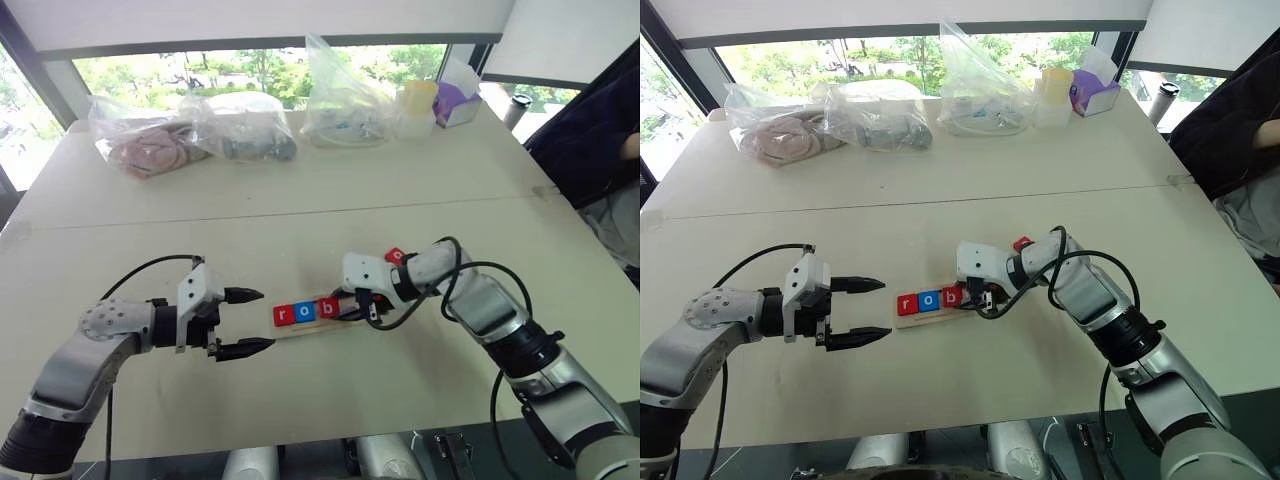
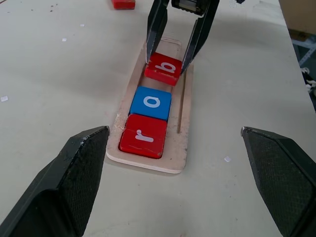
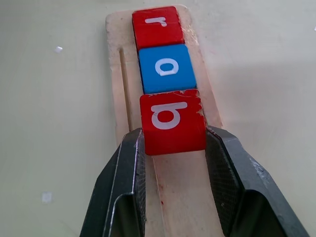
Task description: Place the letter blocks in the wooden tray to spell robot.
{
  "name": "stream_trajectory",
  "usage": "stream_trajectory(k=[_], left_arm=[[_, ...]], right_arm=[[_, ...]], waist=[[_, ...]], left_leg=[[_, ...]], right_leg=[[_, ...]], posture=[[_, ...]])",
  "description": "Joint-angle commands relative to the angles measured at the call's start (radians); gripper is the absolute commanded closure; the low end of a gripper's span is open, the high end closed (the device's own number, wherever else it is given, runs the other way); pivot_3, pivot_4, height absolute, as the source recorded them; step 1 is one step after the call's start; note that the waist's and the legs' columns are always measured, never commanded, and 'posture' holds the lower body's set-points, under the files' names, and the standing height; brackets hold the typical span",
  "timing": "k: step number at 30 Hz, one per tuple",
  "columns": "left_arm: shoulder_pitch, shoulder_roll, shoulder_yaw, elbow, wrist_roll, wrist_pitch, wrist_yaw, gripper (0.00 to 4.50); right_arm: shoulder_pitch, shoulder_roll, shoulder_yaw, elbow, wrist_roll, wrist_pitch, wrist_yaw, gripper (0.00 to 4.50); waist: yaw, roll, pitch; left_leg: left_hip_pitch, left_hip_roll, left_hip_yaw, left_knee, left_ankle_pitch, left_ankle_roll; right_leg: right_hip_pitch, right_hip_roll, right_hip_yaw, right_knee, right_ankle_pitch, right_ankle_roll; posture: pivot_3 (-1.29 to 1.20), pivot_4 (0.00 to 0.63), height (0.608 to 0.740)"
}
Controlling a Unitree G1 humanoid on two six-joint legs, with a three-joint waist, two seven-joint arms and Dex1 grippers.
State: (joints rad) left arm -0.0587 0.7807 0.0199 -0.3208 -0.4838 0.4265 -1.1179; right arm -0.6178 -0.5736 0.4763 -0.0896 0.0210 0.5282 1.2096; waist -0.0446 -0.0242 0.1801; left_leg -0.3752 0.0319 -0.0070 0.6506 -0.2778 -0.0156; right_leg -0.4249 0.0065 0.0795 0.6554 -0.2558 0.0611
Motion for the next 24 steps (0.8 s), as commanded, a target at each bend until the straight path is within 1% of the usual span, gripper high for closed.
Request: stream_trajectory(k=[1,24], left_arm=[[0.000,0.002,0.007,-0.032,-0.007,-0.013,0.002,0.00],[-0.006,-0.004,0.001,-0.024,-0.004,-0.018,0.010,0.00]], right_arm=[[-0.028,0.008,0.002,-0.024,-0.001,-0.001,-0.005,3.37],[-0.035,0.016,0.022,-0.019,-0.004,-0.003,-0.011,3.37]], waist=[[0.000,0.000,0.000],[0.000,0.000,0.000]], left_leg=[[0.000,0.000,0.000,0.000,0.000,0.000],[0.000,0.000,0.000,0.000,0.000,0.000]], right_leg=[[0.000,0.000,0.000,0.000,0.000,0.000],[0.000,0.000,0.000,0.000,0.000,0.000]], posture=[[0.00,0.150,0.740],[0.00,0.150,0.740]])
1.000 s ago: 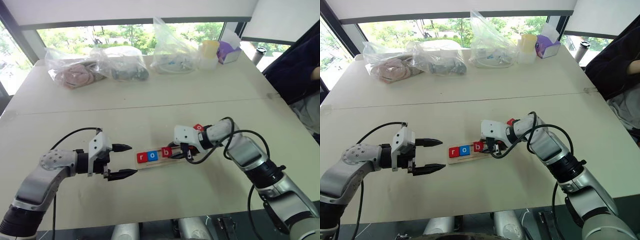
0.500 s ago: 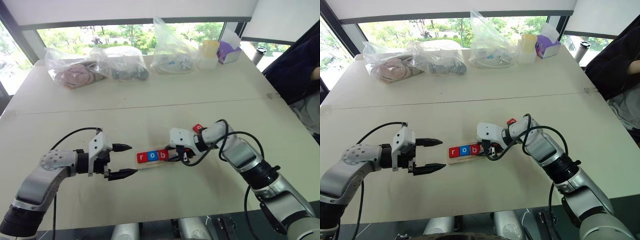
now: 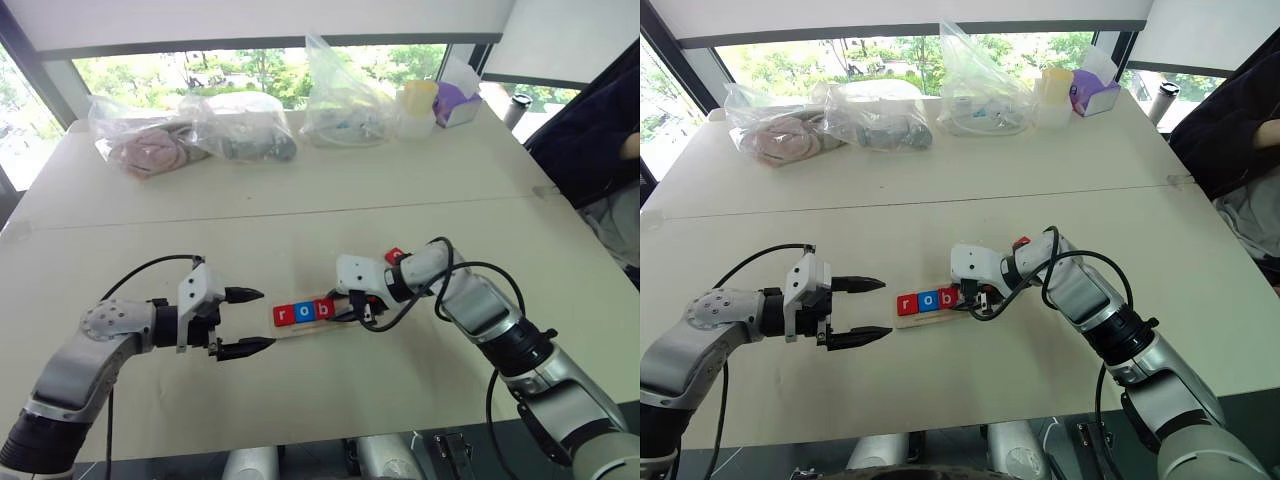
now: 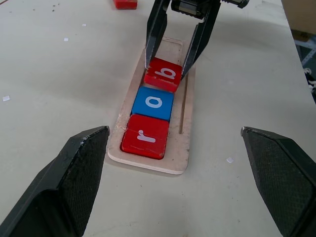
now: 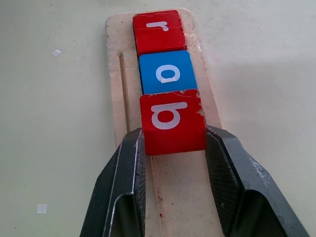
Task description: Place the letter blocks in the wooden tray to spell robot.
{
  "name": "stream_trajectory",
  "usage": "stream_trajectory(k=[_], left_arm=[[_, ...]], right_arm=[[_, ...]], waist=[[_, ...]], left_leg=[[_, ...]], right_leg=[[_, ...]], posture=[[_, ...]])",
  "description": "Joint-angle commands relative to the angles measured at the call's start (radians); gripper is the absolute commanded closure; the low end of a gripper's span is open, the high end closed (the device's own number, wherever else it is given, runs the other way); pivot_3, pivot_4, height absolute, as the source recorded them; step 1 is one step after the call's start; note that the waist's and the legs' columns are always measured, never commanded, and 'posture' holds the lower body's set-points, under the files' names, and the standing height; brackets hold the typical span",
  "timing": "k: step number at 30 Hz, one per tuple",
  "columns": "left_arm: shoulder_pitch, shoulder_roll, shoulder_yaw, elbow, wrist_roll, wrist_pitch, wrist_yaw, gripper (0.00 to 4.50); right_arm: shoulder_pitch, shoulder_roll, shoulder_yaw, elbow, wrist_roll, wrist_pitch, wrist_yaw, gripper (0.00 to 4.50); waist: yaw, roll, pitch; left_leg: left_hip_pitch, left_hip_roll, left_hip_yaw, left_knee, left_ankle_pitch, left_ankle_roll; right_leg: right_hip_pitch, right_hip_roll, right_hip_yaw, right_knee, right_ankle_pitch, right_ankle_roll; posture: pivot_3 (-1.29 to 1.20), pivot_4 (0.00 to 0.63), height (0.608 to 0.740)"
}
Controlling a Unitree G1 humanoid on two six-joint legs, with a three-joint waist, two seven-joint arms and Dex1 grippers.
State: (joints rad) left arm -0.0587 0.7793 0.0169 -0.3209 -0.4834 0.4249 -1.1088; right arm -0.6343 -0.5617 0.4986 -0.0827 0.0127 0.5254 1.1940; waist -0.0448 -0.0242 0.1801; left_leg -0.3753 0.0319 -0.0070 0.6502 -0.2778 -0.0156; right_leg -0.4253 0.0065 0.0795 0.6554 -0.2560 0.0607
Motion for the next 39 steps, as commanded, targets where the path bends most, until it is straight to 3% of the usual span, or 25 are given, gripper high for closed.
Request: stream_trajectory(k=[1,7,14,19,24,32,39], left_arm=[[-0.007,-0.003,0.003,-0.022,-0.004,-0.016,0.001,0.00],[-0.008,-0.005,0.002,-0.023,-0.003,-0.014,0.005,0.00],[-0.007,-0.007,0.002,-0.025,-0.004,-0.011,0.010,0.00],[-0.009,-0.010,0.000,-0.028,-0.005,-0.008,0.015,0.00],[-0.008,-0.009,0.000,-0.036,-0.010,-0.004,0.017,0.00],[-0.008,-0.013,-0.005,-0.029,-0.011,-0.008,0.016,0.00],[-0.055,-0.025,-0.032,0.011,0.001,-0.019,-0.002,0.00]], right_arm=[[-0.018,0.004,0.001,-0.026,0.004,0.000,0.005,3.37],[-0.022,0.009,0.003,-0.019,0.001,0.000,0.001,3.37],[-0.024,0.009,0.005,-0.019,0.000,0.000,0.002,0.04],[-0.030,0.006,-0.007,-0.022,0.002,-0.001,-0.004,0.04],[-0.028,-0.003,-0.163,-0.076,0.058,0.080,-0.099,0.04],[0.036,0.021,-0.449,-0.119,0.058,0.343,-0.436,0.04],[0.144,0.038,-0.462,-0.142,0.063,0.366,-0.543,0.04]], waist=[[0.000,0.000,0.000],[0.000,0.000,0.000],[0.000,0.000,0.000],[0.000,0.000,0.000],[0.000,0.000,0.000],[0.000,0.000,0.000],[-0.004,0.000,0.000]], left_leg=[[0.000,0.000,0.000,0.000,0.000,0.000],[0.000,0.000,0.000,0.000,0.000,0.000],[0.000,0.000,0.000,0.000,0.000,0.000],[0.000,0.000,0.000,0.000,0.000,0.000],[-0.001,0.000,0.000,0.000,0.000,0.000],[-0.001,0.000,0.000,-0.001,0.000,0.000],[-0.001,0.000,0.001,-0.002,0.000,0.000]], right_leg=[[0.000,0.000,0.000,0.000,0.000,0.000],[0.000,0.000,0.000,0.000,0.000,0.000],[0.000,0.000,0.000,0.000,0.000,0.000],[0.000,0.000,0.000,0.000,0.000,0.000],[-0.001,0.000,0.000,0.000,0.000,0.000],[-0.001,-0.001,0.001,-0.001,0.000,-0.001],[-0.002,0.000,0.001,-0.001,0.000,0.000]], posture=[[0.00,0.150,0.740],[0.00,0.150,0.740],[0.00,0.150,0.740],[0.00,0.150,0.740],[0.00,0.150,0.740],[0.00,0.150,0.740],[0.00,0.150,0.740]])
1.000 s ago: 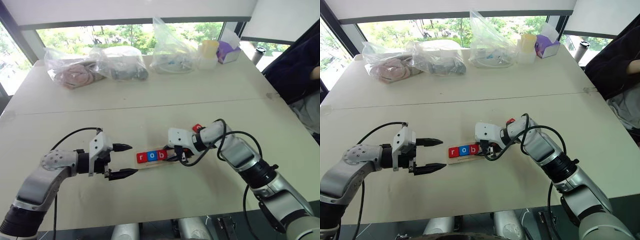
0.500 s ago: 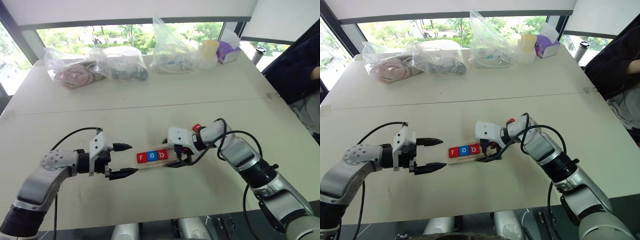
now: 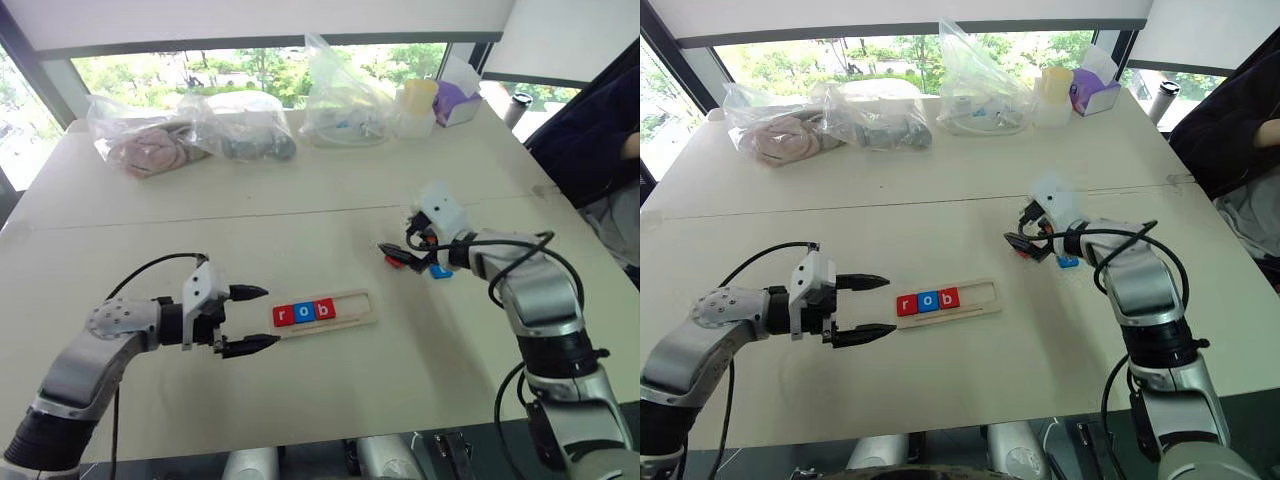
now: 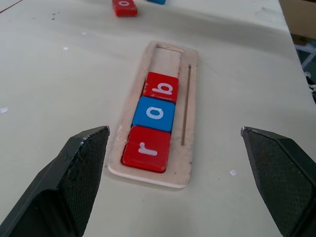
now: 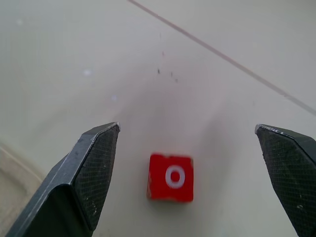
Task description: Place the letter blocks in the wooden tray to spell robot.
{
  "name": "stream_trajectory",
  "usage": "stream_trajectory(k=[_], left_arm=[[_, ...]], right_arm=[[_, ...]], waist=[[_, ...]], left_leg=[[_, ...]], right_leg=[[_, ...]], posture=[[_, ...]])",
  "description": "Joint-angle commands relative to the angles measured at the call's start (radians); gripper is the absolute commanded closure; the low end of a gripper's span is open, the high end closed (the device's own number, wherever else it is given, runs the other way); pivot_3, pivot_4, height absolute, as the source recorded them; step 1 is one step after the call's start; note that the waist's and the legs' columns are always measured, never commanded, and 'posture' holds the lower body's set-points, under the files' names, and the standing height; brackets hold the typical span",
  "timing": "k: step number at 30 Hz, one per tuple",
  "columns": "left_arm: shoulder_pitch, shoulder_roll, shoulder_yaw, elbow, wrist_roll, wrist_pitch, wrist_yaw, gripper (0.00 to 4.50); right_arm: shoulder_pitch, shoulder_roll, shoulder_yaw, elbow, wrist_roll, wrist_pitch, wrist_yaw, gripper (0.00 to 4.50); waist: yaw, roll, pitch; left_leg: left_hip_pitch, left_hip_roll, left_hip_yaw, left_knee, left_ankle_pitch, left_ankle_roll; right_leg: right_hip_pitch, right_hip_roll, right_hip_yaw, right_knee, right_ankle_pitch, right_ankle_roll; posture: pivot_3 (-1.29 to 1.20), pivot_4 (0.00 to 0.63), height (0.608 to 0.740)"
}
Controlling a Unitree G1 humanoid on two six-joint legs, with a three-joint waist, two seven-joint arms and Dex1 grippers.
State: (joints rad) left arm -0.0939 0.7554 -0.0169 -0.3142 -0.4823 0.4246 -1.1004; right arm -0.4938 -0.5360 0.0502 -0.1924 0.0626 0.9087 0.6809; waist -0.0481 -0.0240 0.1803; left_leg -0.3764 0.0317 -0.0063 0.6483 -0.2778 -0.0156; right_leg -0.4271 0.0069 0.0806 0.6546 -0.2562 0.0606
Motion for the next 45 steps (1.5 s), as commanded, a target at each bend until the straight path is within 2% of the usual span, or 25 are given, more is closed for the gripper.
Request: stream_trajectory(k=[1,15,16,17,21,22,24,28,31,35,38,44,45], left_arm=[[-0.026,-0.001,0.000,0.009,0.001,-0.019,-0.012,0.00],[-0.017,-0.004,0.006,0.006,0.006,-0.027,-0.005,0.00],[-0.016,-0.004,0.007,0.005,0.005,-0.026,-0.005,0.00],[-0.015,-0.004,0.008,0.003,0.003,-0.026,-0.005,0.00],[-0.010,-0.002,0.010,-0.005,-0.004,-0.025,-0.012,0.00],[-0.011,-0.002,0.010,-0.005,-0.006,-0.025,-0.015,0.00],[-0.012,-0.001,0.011,-0.007,-0.010,-0.026,-0.019,0.00],[-0.028,-0.003,0.012,-0.003,-0.013,-0.026,-0.024,0.00],[-0.040,-0.010,0.006,0.004,-0.010,-0.029,-0.024,0.00],[-0.046,-0.018,-0.004,0.010,-0.007,-0.032,-0.024,0.00],[-0.052,-0.027,-0.013,0.015,-0.002,-0.035,-0.025,0.00],[-0.068,-0.035,-0.017,0.029,0.003,-0.035,-0.026,0.00],[-0.069,-0.035,-0.016,0.030,0.004,-0.035,-0.025,0.00]], right_arm=[[0.013,0.018,-0.009,-0.019,0.015,-0.030,-0.037,0.04],[0.008,0.057,0.018,0.163,0.018,-0.099,-0.079,0.04],[0.006,0.059,0.016,0.162,0.022,-0.095,-0.081,0.57],[0.005,0.061,0.013,0.159,0.027,-0.089,-0.084,0.85],[0.014,0.064,0.000,0.102,0.051,-0.035,-0.099,3.00],[0.021,0.062,-0.004,0.076,0.058,-0.013,-0.106,3.34],[0.037,0.059,-0.013,0.015,0.066,0.031,-0.123,3.32],[0.104,0.076,-0.062,-0.203,0.091,0.231,-0.200,3.32],[0.196,0.137,-0.114,-0.413,0.088,0.458,-0.289,3.32],[0.254,0.247,-0.159,-0.544,0.062,0.631,-0.381,3.32],[0.294,0.348,-0.189,-0.577,0.042,0.701,-0.443,3.32],[0.279,0.422,-0.232,-0.542,0.042,0.706,-0.490,3.32],[0.279,0.426,-0.233,-0.540,0.049,0.706,-0.489,2.82]], waist=[[-0.001,0.000,0.000],[0.000,0.000,0.000],[0.000,0.000,0.000],[0.000,0.000,0.000],[0.001,0.000,0.000],[0.001,0.000,0.000],[0.003,0.000,0.000],[0.004,0.000,0.000],[0.004,0.000,0.000],[-0.001,0.000,0.000],[0.000,0.000,0.000],[0.000,-0.001,-0.001],[0.000,-0.001,-0.001]], left_leg=[[0.000,0.000,0.000,0.000,0.000,0.000],[0.000,0.000,0.000,0.000,0.000,0.000],[0.000,0.000,0.000,0.000,0.000,0.000],[0.000,0.000,0.000,0.000,0.000,0.000],[0.000,0.000,0.000,0.000,0.000,0.000],[0.000,0.000,0.000,0.000,0.000,0.000],[0.000,0.000,0.000,0.000,0.000,0.000],[-0.001,0.000,-0.001,0.000,0.000,0.000],[-0.001,0.000,-0.001,0.000,0.000,0.000],[-0.001,0.000,-0.001,0.000,0.000,0.000],[-0.001,0.000,-0.001,0.000,0.000,0.000],[-0.001,0.000,0.000,0.000,0.000,0.000],[-0.001,0.000,0.000,0.000,0.000,0.000]], right_leg=[[0.000,0.000,0.000,0.000,0.000,0.000],[0.000,0.000,0.000,0.000,0.000,0.000],[0.000,0.000,0.000,0.000,0.000,0.000],[0.000,0.000,0.000,0.000,0.000,0.000],[0.000,0.000,0.000,0.000,0.000,0.000],[0.000,0.000,0.000,0.000,0.000,0.000],[0.000,0.000,0.000,0.000,0.000,0.000],[0.000,0.000,0.000,0.000,0.000,0.001],[0.000,0.000,0.000,0.000,-0.001,0.001],[-0.001,0.000,0.001,0.000,-0.001,0.001],[-0.001,0.000,0.000,0.000,-0.003,0.004],[0.000,-0.001,0.000,-0.002,-0.003,0.004],[0.000,-0.001,0.000,-0.002,-0.003,0.004]], posture=[[0.00,0.150,0.740],[0.00,0.150,0.740],[0.00,0.150,0.740],[0.00,0.150,0.740],[0.00,0.150,0.740],[0.00,0.150,0.740],[0.00,0.150,0.740],[0.00,0.150,0.740],[0.00,0.150,0.740],[0.00,0.150,0.740],[0.00,0.150,0.740],[0.00,0.150,0.740],[0.00,0.150,0.740]])
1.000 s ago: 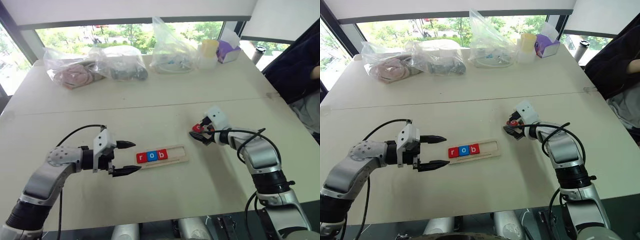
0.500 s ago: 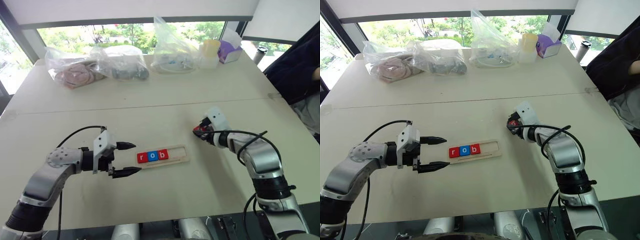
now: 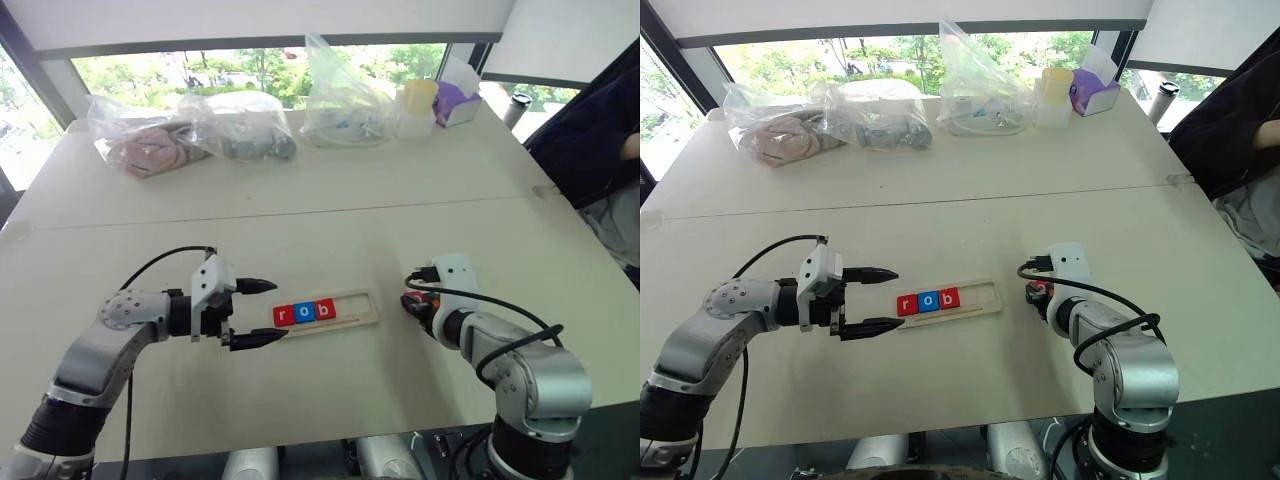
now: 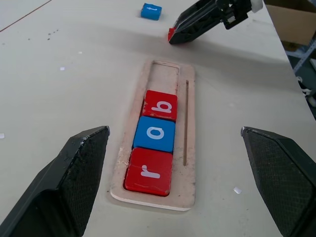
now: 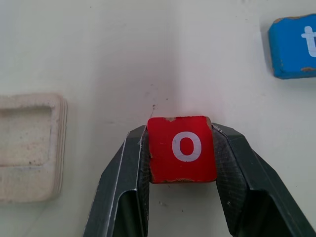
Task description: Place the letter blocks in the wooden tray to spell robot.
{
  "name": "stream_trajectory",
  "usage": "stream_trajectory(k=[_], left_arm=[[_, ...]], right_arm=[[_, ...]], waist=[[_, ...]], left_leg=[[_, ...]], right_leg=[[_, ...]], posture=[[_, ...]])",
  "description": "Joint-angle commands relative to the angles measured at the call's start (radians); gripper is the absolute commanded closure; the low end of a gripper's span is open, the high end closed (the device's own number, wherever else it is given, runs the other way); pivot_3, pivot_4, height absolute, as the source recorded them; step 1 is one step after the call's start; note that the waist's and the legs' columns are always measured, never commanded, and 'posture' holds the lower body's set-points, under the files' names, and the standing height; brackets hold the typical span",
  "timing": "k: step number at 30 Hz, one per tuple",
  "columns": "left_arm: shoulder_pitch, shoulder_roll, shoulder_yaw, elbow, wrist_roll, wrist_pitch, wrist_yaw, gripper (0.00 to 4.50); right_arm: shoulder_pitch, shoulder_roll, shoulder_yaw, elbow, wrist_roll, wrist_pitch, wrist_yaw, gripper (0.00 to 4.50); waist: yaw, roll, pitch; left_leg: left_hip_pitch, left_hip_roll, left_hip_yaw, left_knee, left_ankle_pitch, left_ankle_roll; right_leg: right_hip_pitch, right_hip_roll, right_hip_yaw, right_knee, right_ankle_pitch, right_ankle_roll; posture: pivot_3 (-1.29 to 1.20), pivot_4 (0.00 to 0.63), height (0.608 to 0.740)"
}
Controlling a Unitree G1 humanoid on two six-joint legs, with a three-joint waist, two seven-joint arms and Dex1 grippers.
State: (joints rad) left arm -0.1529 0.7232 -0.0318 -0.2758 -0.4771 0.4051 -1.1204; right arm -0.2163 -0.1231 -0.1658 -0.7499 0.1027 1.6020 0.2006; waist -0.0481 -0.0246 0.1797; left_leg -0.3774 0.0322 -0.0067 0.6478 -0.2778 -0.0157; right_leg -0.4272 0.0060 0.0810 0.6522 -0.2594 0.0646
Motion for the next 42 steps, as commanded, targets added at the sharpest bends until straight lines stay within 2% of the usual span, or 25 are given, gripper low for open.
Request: stream_trajectory(k=[1,3,5,6,7,10,11,14,16,20,22,28,34,35,37,39,41,42], left_arm=[[-0.009,-0.003,-0.001,-0.010,-0.001,-0.015,-0.003,0.00],[-0.003,-0.002,0.003,-0.015,-0.001,-0.012,0.001,0.00],[0.000,-0.002,0.005,-0.018,0.000,-0.010,0.004,0.00],[0.002,-0.002,0.006,-0.020,0.000,-0.010,0.006,0.00],[0.002,-0.002,0.007,-0.021,0.000,-0.009,0.007,0.00],[-0.003,-0.006,0.005,-0.016,0.003,-0.011,0.013,0.00],[-0.005,-0.007,0.003,-0.014,0.004,-0.011,0.014,0.00],[-0.013,-0.013,0.001,-0.008,0.008,-0.014,0.016,0.00],[-0.015,-0.015,0.000,-0.007,0.010,-0.015,0.016,0.00],[-0.012,-0.018,0.002,-0.015,0.009,-0.015,0.016,0.00],[-0.011,-0.016,0.004,-0.019,0.007,-0.014,0.015,0.00],[-0.008,-0.011,0.012,-0.022,0.008,-0.013,0.019,0.00],[-0.004,-0.005,0.017,-0.023,0.007,-0.012,0.019,0.00],[-0.004,-0.005,0.018,-0.022,0.007,-0.013,0.019,0.00],[-0.006,-0.005,0.018,-0.020,0.007,-0.013,0.019,0.00],[-0.006,-0.005,0.017,-0.023,0.007,-0.011,0.021,0.00],[-0.006,-0.005,0.017,-0.024,0.007,-0.010,0.021,0.00],[-0.006,-0.005,0.017,-0.024,0.007,-0.010,0.021,0.00]], right_arm=[[0.005,0.015,-0.016,0.017,0.016,0.012,-0.006,2.25],[0.003,-0.024,0.005,0.009,0.041,0.012,0.018,1.38],[-0.006,-0.093,0.033,0.002,0.075,0.012,0.054,0.27],[-0.018,-0.152,0.049,-0.004,0.102,0.000,0.092,0.01],[-0.026,-0.208,0.066,-0.006,0.126,-0.021,0.127,0.01],[-0.031,-0.505,0.142,0.048,0.176,-0.298,0.364,0.01],[-0.028,-0.574,0.150,0.079,0.188,-0.386,0.435,0.01],[-0.006,-0.701,0.149,0.245,0.193,-0.749,0.661,0.01],[-0.005,-0.729,0.148,0.340,0.199,-0.886,0.742,0.01],[-0.048,-0.781,0.242,0.600,0.137,-1.208,0.954,0.01],[-0.071,-0.789,0.273,0.683,0.119,-1.299,1.016,0.01],[-0.144,-0.751,0.318,0.856,0.085,-1.403,1.072,0.01],[-0.159,-0.732,0.319,0.905,0.076,-1.428,1.085,0.01],[-0.159,-0.730,0.318,0.907,0.075,-1.432,1.088,0.54],[-0.159,-0.726,0.317,0.909,0.075,-1.438,1.090,1.28],[-0.159,-0.721,0.311,0.907,0.082,-1.440,1.091,2.42],[-0.162,-0.718,0.309,0.896,0.086,-1.431,1.090,3.30],[-0.166,-0.717,0.309,0.886,0.088,-1.423,1.089,3.38]], waist=[[0.000,0.000,0.000],[-0.001,0.000,0.000],[0.000,0.000,0.000],[0.001,0.000,0.000],[0.002,0.000,0.000],[0.002,0.002,0.002],[0.002,0.001,0.003],[0.001,-0.001,0.004],[0.001,-0.001,0.004],[0.001,-0.001,0.005],[0.001,-0.001,0.006],[0.003,-0.001,0.006],[0.004,-0.001,0.006],[0.003,-0.001,0.006],[0.004,-0.001,0.006],[0.004,-0.001,0.006],[0.004,-0.001,0.006],[0.004,-0.001,0.006]], left_leg=[[0.000,0.000,0.000,0.000,0.000,0.000],[0.000,0.000,0.000,0.000,0.000,0.000],[0.000,0.000,0.000,0.000,0.000,0.000],[0.000,0.000,0.000,0.000,0.000,0.000],[0.000,0.000,0.000,0.000,0.000,0.000],[-0.003,-0.001,0.001,0.000,0.000,0.000],[-0.003,-0.001,0.001,0.001,0.000,0.000],[-0.003,-0.002,0.001,0.000,0.000,0.000],[-0.003,-0.001,0.000,-0.001,-0.001,0.001],[-0.003,-0.001,-0.001,-0.001,-0.001,0.001],[-0.003,-0.001,0.000,0.000,-0.001,0.001],[-0.002,-0.001,0.001,0.002,-0.001,0.001],[-0.002,-0.001,0.000,0.002,-0.001,0.001],[-0.002,-0.001,0.000,0.002,-0.001,0.001],[-0.002,-0.001,0.000,0.002,-0.001,0.001],[-0.001,-0.001,0.000,0.002,-0.001,0.001],[-0.001,-0.001,0.000,0.002,-0.001,0.001],[-0.001,-0.001,0.000,0.002,-0.001,0.001]], right_leg=[[0.000,0.000,0.000,0.000,0.000,0.000],[0.000,0.000,0.000,0.000,0.000,0.000],[0.001,0.000,0.000,-0.001,0.000,0.000],[0.001,-0.001,0.000,-0.001,0.000,0.000],[0.001,-0.001,0.000,-0.001,0.000,0.000],[0.000,-0.003,0.000,-0.004,0.000,0.000],[0.000,-0.003,0.000,-0.005,0.000,0.001],[0.000,-0.001,-0.001,-0.006,-0.001,0.002],[0.000,0.001,-0.001,-0.006,0.000,0.002],[0.000,0.002,-0.001,-0.004,0.001,0.004],[0.000,0.001,-0.001,-0.004,0.001,0.003],[0.000,0.000,0.000,-0.003,0.004,0.000],[0.000,0.000,-0.001,-0.002,0.004,0.000],[0.001,0.000,-0.001,-0.002,0.004,0.000],[0.001,0.000,0.000,-0.002,0.004,0.000],[0.001,0.000,-0.001,-0.002,0.004,0.000],[0.001,0.000,-0.001,-0.002,0.004,0.000],[0.001,0.000,-0.001,-0.002,0.004,0.000]], posture=[[0.00,0.150,0.740],[0.00,0.150,0.740],[0.00,0.150,0.740],[0.00,0.150,0.740],[0.00,0.150,0.740],[0.00,0.150,0.740],[0.00,0.150,0.740],[0.00,0.150,0.740],[0.00,0.150,0.740],[0.00,0.150,0.740],[0.00,0.150,0.740],[0.00,0.150,0.740],[0.00,0.150,0.740],[0.00,0.150,0.740],[0.00,0.150,0.740],[0.00,0.150,0.740],[0.00,0.150,0.740],[0.00,0.150,0.740]])
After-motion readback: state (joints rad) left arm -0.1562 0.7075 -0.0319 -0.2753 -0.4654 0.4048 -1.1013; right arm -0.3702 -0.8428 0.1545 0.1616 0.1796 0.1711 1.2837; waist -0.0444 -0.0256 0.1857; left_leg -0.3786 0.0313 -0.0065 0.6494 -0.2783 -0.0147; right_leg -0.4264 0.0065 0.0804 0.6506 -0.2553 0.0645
